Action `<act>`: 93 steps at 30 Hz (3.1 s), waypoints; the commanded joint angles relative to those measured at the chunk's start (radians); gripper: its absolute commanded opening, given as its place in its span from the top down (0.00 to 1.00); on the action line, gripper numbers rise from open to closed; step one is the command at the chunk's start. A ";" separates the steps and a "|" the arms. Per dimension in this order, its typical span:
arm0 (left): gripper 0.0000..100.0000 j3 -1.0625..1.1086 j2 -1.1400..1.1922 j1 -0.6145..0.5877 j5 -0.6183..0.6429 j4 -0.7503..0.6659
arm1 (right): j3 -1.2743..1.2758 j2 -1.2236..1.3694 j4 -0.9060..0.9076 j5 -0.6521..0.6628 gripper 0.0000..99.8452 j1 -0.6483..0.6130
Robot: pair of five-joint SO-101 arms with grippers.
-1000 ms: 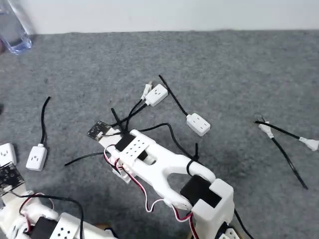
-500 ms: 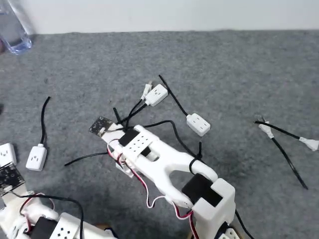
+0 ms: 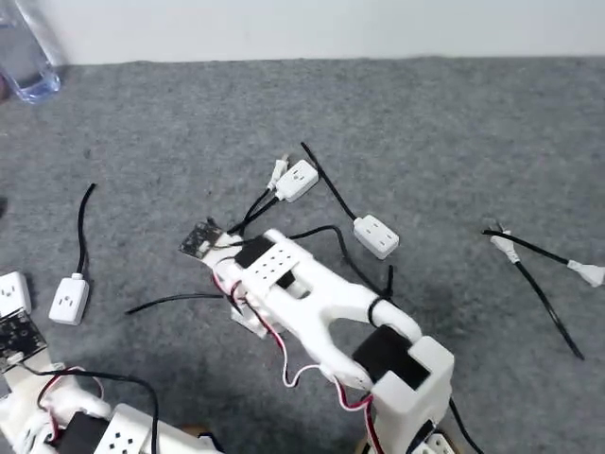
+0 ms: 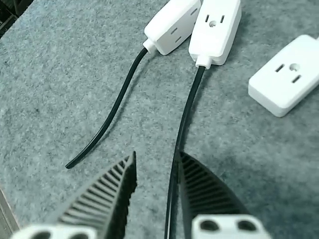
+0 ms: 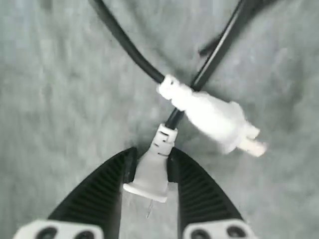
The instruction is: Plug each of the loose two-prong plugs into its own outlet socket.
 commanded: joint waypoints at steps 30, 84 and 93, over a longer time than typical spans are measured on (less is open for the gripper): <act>0.88 -0.007 0.005 0.003 -0.008 0.006 | -0.247 -0.547 0.280 0.730 0.99 1.250; 0.88 -0.007 0.005 0.005 -0.005 0.008 | 0.147 -0.372 0.071 1.138 0.73 0.515; 0.88 -0.007 0.005 0.000 -0.005 0.008 | 0.157 -0.318 0.015 1.138 0.73 0.515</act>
